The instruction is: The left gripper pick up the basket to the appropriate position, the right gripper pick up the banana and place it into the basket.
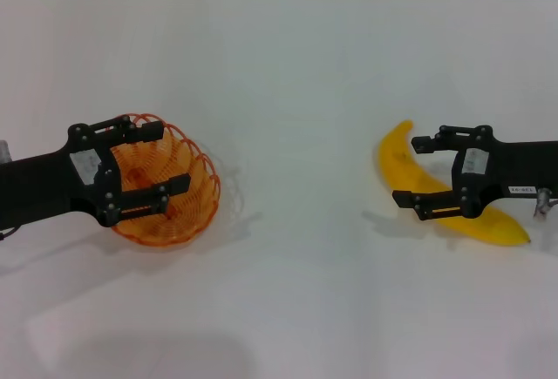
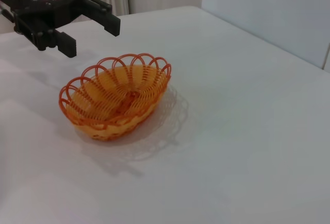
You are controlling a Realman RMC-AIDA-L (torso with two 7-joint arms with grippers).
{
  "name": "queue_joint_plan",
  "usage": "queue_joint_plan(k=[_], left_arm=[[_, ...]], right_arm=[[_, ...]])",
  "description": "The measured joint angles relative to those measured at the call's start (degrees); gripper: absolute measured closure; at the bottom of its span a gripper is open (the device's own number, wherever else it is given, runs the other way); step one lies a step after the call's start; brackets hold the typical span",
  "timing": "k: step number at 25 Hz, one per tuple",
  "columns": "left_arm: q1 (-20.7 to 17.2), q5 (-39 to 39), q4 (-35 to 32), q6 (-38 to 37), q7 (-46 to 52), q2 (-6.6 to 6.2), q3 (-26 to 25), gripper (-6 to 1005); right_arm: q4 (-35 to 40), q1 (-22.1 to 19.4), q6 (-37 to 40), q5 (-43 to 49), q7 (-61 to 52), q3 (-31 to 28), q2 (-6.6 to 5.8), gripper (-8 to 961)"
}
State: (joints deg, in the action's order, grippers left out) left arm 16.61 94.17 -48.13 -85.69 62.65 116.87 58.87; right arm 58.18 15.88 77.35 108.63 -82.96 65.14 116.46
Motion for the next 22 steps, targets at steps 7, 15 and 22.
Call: queue_joint_plan(k=[7,15,22], left_arm=[[-0.02,0.09,0.00,0.00,-0.50,0.03,0.02,239],[1.43,1.62,-2.26,2.97,10.65,-0.86,-5.11,247],[5.81,12.79,-8.72,6.45,31.36,-4.74,-12.16,254]], right_arm=[[0.00,0.03,-0.01,0.00,-0.01,-0.01,0.00,70],[0.00,0.03,-0.01,0.00,-0.01,-0.02,0.05,70],[0.00,0.03,0.00,0.00,-0.01,0.09,0.08,71]])
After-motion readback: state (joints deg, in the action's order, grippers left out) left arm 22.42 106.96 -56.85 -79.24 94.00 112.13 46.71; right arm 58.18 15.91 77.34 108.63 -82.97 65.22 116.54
